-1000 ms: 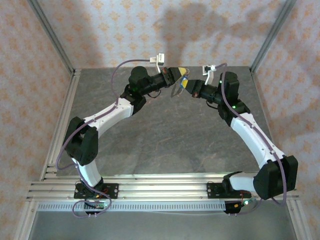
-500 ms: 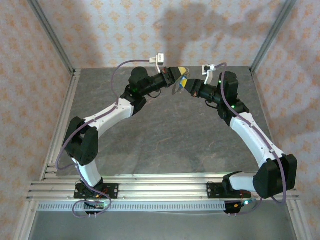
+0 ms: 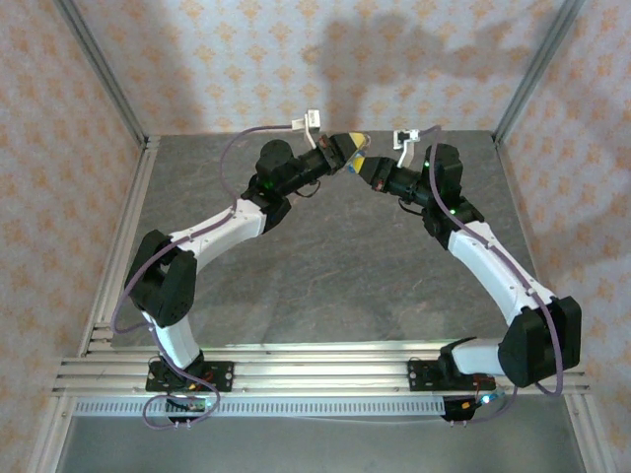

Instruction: Put the keys on the keyring

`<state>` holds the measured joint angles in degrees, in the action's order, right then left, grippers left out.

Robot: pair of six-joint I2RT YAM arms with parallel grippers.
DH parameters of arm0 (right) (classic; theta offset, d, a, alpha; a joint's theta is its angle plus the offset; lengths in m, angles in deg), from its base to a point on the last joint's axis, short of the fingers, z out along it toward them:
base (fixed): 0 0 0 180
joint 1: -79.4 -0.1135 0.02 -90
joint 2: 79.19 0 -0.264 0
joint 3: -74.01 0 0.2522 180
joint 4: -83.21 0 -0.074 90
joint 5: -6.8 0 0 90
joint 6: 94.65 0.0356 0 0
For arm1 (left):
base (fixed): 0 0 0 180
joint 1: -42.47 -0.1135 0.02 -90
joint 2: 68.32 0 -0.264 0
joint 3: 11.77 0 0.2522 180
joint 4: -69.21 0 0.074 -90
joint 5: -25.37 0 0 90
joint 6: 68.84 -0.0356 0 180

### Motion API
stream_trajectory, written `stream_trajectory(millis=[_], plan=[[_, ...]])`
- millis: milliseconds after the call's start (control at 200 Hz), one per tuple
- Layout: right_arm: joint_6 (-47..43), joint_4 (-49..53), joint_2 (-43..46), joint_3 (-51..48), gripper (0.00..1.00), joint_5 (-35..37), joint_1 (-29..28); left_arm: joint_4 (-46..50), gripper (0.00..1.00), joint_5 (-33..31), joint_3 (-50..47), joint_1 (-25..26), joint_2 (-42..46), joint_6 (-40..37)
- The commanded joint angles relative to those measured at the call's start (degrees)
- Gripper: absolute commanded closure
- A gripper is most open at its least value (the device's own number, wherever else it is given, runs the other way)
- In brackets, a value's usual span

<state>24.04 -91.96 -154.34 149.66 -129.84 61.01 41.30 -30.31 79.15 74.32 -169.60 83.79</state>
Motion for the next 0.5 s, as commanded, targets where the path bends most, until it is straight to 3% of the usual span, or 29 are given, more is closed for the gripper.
stream_trajectory(millis=[0, 495], plan=[[-1.8, 0.6, 0.4, 0.2, 1.00, -1.5, -1.8, -5.5, 1.00, 1.6, -0.3, 1.8, 2.3, 0.9], [1.3, -1.2, 2.2, -1.4, 1.00, -1.0, 0.4, -5.6, 1.00, 1.6, -0.4, 1.8, 2.0, -0.5]])
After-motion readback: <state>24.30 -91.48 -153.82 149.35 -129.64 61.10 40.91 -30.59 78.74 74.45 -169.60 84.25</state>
